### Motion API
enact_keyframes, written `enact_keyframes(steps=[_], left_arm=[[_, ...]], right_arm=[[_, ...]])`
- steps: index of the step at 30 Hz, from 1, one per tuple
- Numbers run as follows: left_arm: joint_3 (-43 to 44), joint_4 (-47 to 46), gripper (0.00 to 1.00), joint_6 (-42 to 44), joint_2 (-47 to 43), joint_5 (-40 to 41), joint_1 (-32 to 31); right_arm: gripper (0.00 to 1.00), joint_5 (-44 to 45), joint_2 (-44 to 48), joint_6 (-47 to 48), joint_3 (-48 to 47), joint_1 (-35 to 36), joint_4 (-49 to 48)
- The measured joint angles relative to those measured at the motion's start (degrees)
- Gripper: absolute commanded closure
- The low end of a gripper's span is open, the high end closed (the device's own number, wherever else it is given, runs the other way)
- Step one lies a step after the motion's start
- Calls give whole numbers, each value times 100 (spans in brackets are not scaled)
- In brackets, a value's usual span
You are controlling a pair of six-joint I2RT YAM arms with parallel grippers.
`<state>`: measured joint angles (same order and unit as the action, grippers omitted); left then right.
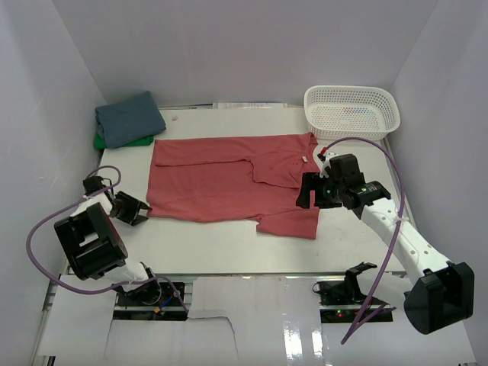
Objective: Fold and stack the t-shirts
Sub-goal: Fold the flattened tshirt in 1/3 of the way
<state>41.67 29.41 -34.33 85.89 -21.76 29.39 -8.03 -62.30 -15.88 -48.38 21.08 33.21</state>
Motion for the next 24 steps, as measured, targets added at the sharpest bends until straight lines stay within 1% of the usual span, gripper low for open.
enact_keyframes(steps=[1,2,3,6,13,24], left_arm=[[0,-33,54,-15,20,-37,2],[-2,-57,65,-24,35,-63,2],[-7,-79,72,-37,55,-76,2],[-50,-153,100,-44,111,-105,2],[20,72,100,72,127,-170,2],[531,1010,100,-74,-4,-656,2]], right_arm=[[16,-4,0,0,0,0,0],[16,-7,0,0,0,0,0],[16,-7,0,0,0,0,0],[16,-9,0,0,0,0,0],[16,-35,-37,-2,0,0,-2],[16,-118,-120,-4,28,2,-17]])
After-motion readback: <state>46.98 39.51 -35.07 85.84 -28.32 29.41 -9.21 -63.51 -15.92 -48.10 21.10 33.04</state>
